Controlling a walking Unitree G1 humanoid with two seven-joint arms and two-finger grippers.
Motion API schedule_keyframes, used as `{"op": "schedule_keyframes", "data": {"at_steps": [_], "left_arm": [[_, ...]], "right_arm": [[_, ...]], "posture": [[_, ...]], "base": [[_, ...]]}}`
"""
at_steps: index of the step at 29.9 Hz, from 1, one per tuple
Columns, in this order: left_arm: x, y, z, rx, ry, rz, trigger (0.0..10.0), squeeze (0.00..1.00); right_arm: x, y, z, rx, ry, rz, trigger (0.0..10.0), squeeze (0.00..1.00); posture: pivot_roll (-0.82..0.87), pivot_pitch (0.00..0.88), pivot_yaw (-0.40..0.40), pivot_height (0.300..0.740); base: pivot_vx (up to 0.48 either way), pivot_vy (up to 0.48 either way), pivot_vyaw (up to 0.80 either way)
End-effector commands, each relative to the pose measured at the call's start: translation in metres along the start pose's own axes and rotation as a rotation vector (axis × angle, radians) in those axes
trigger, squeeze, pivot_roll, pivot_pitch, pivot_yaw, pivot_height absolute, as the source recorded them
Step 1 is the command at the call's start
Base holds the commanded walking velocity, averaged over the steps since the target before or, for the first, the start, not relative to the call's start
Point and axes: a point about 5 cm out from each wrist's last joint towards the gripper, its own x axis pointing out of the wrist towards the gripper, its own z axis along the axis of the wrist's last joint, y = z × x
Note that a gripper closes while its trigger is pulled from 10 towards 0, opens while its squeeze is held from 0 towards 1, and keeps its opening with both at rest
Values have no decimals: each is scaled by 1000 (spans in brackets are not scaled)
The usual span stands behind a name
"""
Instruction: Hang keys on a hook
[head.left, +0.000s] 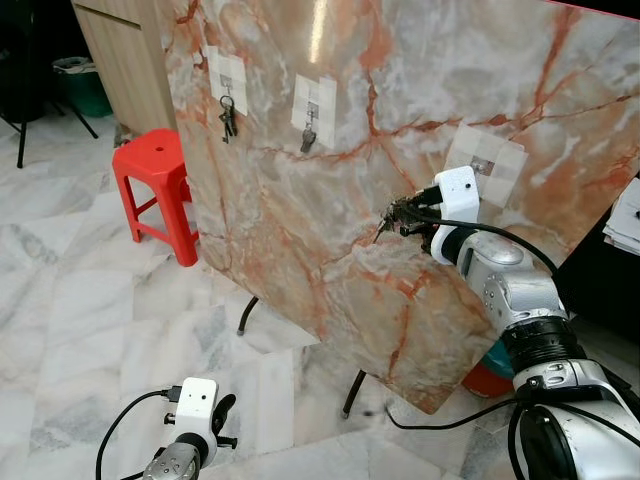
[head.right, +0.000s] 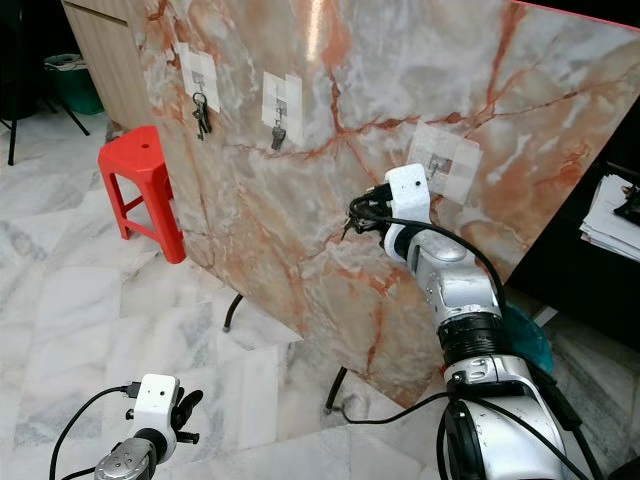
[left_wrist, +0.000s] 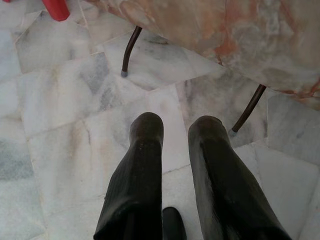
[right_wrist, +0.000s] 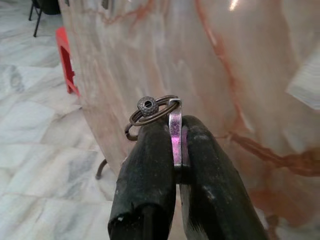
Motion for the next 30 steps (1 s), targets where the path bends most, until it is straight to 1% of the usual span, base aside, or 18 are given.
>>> {"op": "schedule_keyframes", "data": {"at_steps": [1, 6, 8, 11, 13, 15, 17, 20, 23, 27, 30], "left_arm": [[-2, -2, -4, -3, 8, -2, 10000, 0], [-2, -3, -4, -4, 8, -5, 10000, 0], [-1, -3, -3, -2, 9, -5, 10000, 0], [-1, -2, -3, -1, 8, -3, 10000, 0], [-1, -2, -3, -1, 7, -1, 10000, 0], [-2, -1, -3, 0, 7, 0, 10000, 0], [-2, -1, -3, 0, 7, 0, 10000, 0], [-2, -1, -3, 1, 6, 1, 10000, 0], [-2, -1, -3, 1, 4, 0, 10000, 0], [-2, -1, -3, 1, 4, -2, 10000, 0], [-1, -1, -2, 3, 3, -4, 10000, 0]], "right_arm": [[-3, -10, 13, -2, -49, -46, 10000, 0], [-6, -15, 20, -12, -93, -59, 10000, 0], [-7, -20, 19, -45, -81, -87, 10000, 0], [-8, -26, 23, -40, -101, -125, 10000, 0], [-9, -27, 26, -61, -118, -137, 10000, 0], [-10, -28, 33, -73, -156, -144, 10000, 0], [-11, -29, 35, -73, -168, -147, 10000, 0], [-15, -28, 47, -82, -249, -148, 10000, 0], [-18, -29, 50, -71, -286, -157, 10000, 0], [-20, -32, 49, -60, -293, -171, 10000, 0], [-22, -38, 46, -61, -278, -203, 10000, 0]], "posture": [[58, 48, -72, 740], [55, 48, -70, 740], [56, 48, -70, 740], [59, 48, -71, 740], [59, 47, -70, 740], [61, 48, -69, 740], [61, 48, -69, 740], [60, 48, -69, 740], [58, 49, -68, 740], [59, 48, -67, 740], [57, 48, -68, 740]], "base": [[0, 0, 0], [0, 0, 0], [0, 0, 0], [0, 0, 0], [0, 0, 0], [0, 0, 0], [0, 0, 0], [0, 0, 0], [0, 0, 0], [0, 0, 0], [0, 0, 0]]}}
